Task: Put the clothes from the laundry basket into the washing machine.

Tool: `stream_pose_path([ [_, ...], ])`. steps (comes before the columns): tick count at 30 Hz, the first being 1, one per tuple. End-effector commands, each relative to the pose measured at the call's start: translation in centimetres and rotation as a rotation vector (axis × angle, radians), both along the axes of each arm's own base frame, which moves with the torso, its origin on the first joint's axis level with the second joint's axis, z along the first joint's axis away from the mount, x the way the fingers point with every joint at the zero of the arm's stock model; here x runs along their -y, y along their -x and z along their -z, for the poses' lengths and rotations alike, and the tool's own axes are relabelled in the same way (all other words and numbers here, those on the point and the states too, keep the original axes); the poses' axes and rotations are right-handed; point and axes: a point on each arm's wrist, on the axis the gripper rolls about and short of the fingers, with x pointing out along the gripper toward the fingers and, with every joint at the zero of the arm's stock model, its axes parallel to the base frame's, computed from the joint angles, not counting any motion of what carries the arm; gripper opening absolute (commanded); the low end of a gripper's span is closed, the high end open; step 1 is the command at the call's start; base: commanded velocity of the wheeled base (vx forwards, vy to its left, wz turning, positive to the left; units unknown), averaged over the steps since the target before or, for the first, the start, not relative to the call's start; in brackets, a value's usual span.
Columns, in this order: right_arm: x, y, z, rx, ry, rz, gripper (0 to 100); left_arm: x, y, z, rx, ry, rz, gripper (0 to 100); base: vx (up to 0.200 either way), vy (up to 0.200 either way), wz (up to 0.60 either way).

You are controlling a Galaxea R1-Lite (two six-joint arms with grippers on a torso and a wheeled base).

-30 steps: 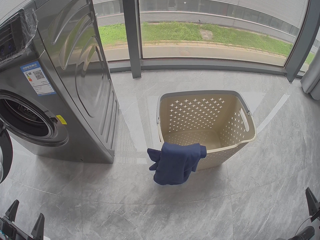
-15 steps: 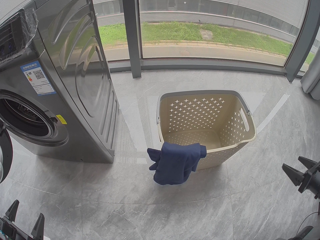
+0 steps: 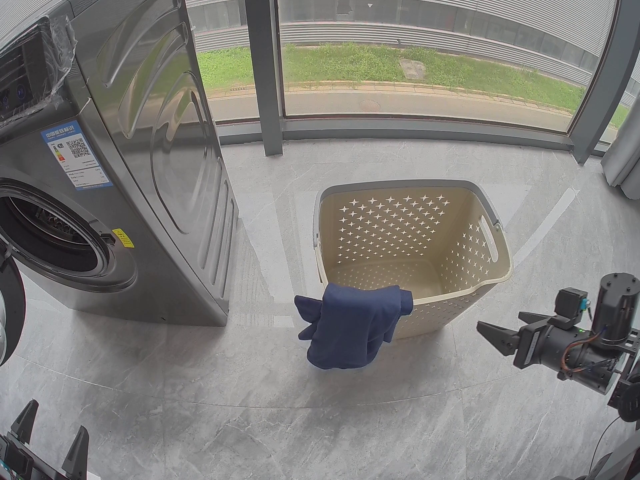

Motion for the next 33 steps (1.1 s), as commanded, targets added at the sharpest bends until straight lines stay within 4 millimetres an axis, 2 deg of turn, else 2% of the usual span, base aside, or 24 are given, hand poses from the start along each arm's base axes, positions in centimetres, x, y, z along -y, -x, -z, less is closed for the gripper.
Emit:
stream_pose_path([
  [1, -2.4, -1.7, 2.3, -0.095, 0.025, -0.033, 100, 0.0, 0.0, 0.5, 0.000, 0.002, 0.000, 100, 0.000, 0.000, 0.00],
  [7, -4.7, -3.6, 3.3, -0.117, 0.034, -0.036, 100, 0.0, 0.0, 0.5, 0.000, 0.002, 0.000, 100, 0.000, 0.000, 0.00],
  [15, -7.2, -5.1, 4.3, -0.135, 0.021, -0.034, 100, 0.0, 0.0, 0.5, 0.000, 0.001, 0.000, 100, 0.000, 0.000, 0.00],
  [21, -9.0, -7.0, 6.2, -0.141, 0.001, -0.034, 100, 0.0, 0.0, 0.5, 0.000, 0.002, 0.000, 100, 0.000, 0.000, 0.00],
  [27, -9.9, -8.1, 7.4, -0.125, 0.002, -0.021, 100, 0.0, 0.0, 0.5, 0.000, 0.002, 0.000, 100, 0.000, 0.000, 0.00],
  [28, -10.4, -8.7, 8.3, -0.127, 0.001, -0.020, 100, 0.0, 0.0, 0.5, 0.000, 0.002, 0.000, 100, 0.000, 0.000, 0.00],
  [33, -11.4, -9.7, 9.6, -0.096, -0.015, -0.025, 100, 0.0, 0.0, 0.5, 0.000, 0.007, -0.002, 100, 0.000, 0.000, 0.00],
])
